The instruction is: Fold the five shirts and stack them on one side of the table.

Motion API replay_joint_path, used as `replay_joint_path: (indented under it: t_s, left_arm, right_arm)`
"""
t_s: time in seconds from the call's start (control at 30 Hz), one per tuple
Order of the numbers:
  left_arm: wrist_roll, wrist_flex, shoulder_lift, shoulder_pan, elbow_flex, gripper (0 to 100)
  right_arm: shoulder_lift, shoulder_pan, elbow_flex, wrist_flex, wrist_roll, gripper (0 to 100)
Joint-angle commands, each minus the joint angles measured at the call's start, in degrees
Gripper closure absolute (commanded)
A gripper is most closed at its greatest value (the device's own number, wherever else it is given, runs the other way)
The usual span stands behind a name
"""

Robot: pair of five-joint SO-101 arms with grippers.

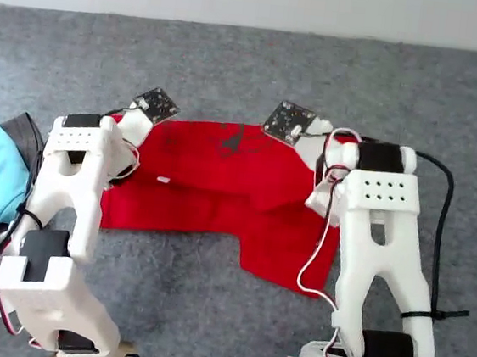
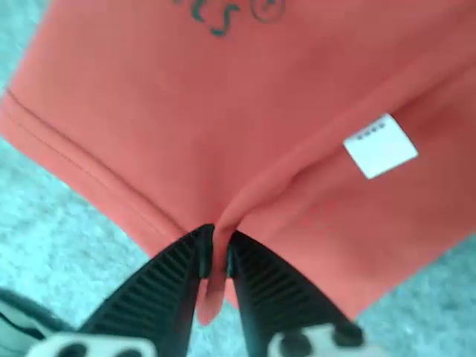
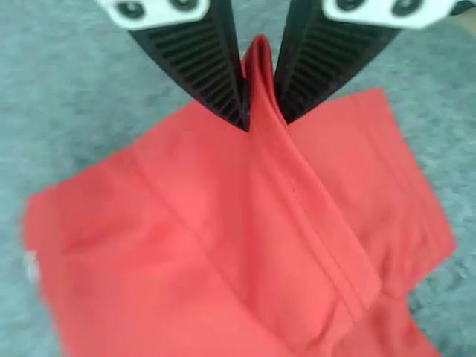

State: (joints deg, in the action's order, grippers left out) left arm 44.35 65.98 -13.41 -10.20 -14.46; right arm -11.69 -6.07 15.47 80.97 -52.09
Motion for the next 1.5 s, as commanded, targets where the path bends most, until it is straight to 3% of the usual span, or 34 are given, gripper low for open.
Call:
replay_joint_path:
  t_s: [0.0, 0.5, 0.73, 1.1, 1.33, 1.47]
  left_arm:
    - [0.6, 2.4, 0.5, -0.6, 0.4, 99]
    - [5.1, 8.7, 0.6, -1.8, 0.3, 99]
    - [8.4, 9.8, 0.1, -1.8, 0.3, 99]
    - [9.8, 10.0, 0.1, -3.7, 0.5, 98]
    - [6.2, 10.3, 0.7, -6.2, 2.1, 88]
    - [6.1, 11.3, 0.7, -7.8, 4.1, 87]
  right_arm:
    - [-2.6, -0.3, 0.6, 0.7, 2.8, 98.7]
    - [-6.4, 0.4, 0.9, 9.5, 3.2, 98.7]
    - [-6.5, 5.8, 0.9, 10.1, 2.9, 98.7]
    - [-6.2, 1.0, 2.6, 11.3, 2.9, 98.3]
    - [-6.8, 1.4, 0.3, 16.1, 3.2, 81.9]
    - [-6.8, 0.9, -4.8, 20.4, 3.3, 80.3]
